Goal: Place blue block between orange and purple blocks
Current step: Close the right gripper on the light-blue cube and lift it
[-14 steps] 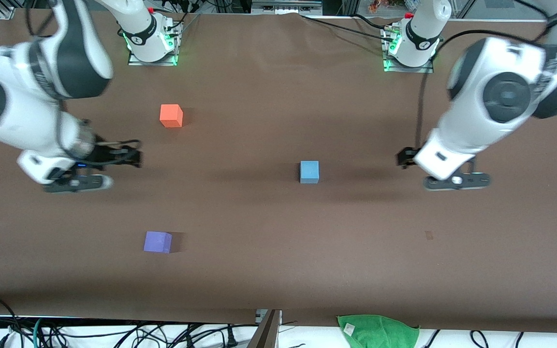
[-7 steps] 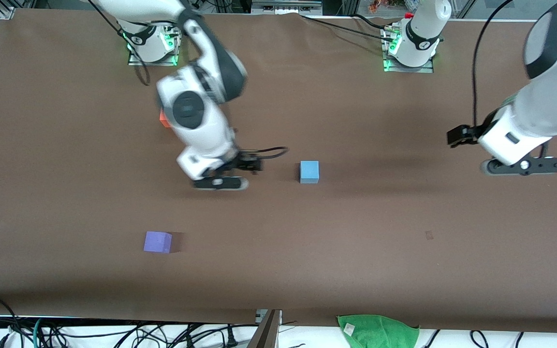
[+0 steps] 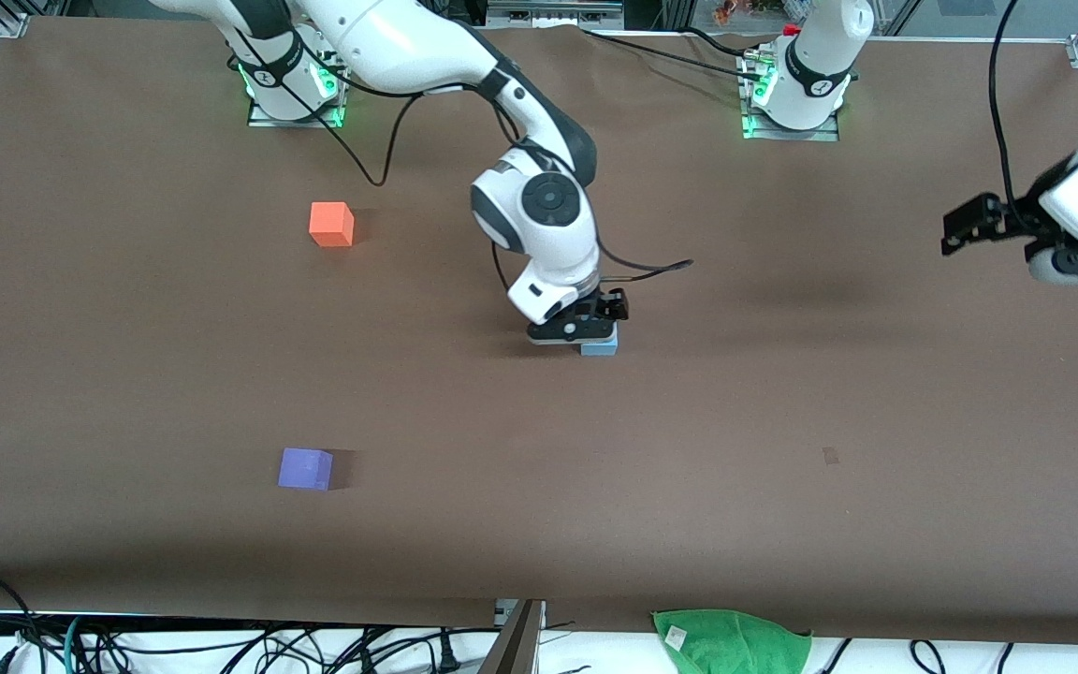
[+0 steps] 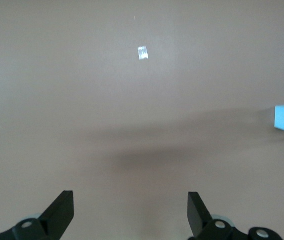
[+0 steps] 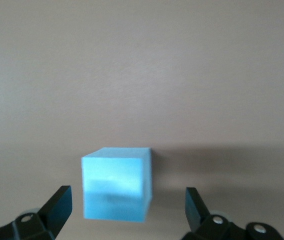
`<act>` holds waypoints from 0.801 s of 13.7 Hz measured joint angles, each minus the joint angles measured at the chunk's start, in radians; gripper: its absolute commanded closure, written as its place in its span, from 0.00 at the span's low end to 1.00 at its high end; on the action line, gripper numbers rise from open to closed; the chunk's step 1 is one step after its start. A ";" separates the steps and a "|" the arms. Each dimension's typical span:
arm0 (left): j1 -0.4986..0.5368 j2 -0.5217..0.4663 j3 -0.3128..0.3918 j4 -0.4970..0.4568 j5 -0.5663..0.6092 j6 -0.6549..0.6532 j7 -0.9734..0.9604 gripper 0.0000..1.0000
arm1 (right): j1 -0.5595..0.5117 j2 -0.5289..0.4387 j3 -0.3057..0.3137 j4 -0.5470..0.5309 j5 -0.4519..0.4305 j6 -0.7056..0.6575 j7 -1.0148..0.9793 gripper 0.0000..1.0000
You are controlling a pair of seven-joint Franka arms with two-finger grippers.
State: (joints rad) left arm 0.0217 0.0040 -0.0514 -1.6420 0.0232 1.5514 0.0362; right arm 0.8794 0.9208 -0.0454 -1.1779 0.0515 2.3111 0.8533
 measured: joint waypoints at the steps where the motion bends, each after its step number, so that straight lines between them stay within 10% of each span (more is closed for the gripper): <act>1: -0.007 -0.025 0.000 -0.026 0.000 -0.019 0.000 0.00 | 0.010 0.018 -0.001 0.014 -0.015 0.019 0.014 0.00; 5: -0.011 -0.023 0.000 -0.018 0.000 -0.064 0.000 0.00 | 0.037 0.075 -0.002 0.025 -0.111 0.058 0.025 0.01; 11: -0.010 0.004 0.001 0.002 0.000 -0.069 0.000 0.00 | 0.039 0.104 -0.013 0.042 -0.144 0.072 0.026 0.81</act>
State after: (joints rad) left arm 0.0113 0.0080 -0.0505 -1.6399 0.0232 1.4822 0.0362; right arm 0.9182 1.0252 -0.0587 -1.1362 -0.0922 2.3833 0.8793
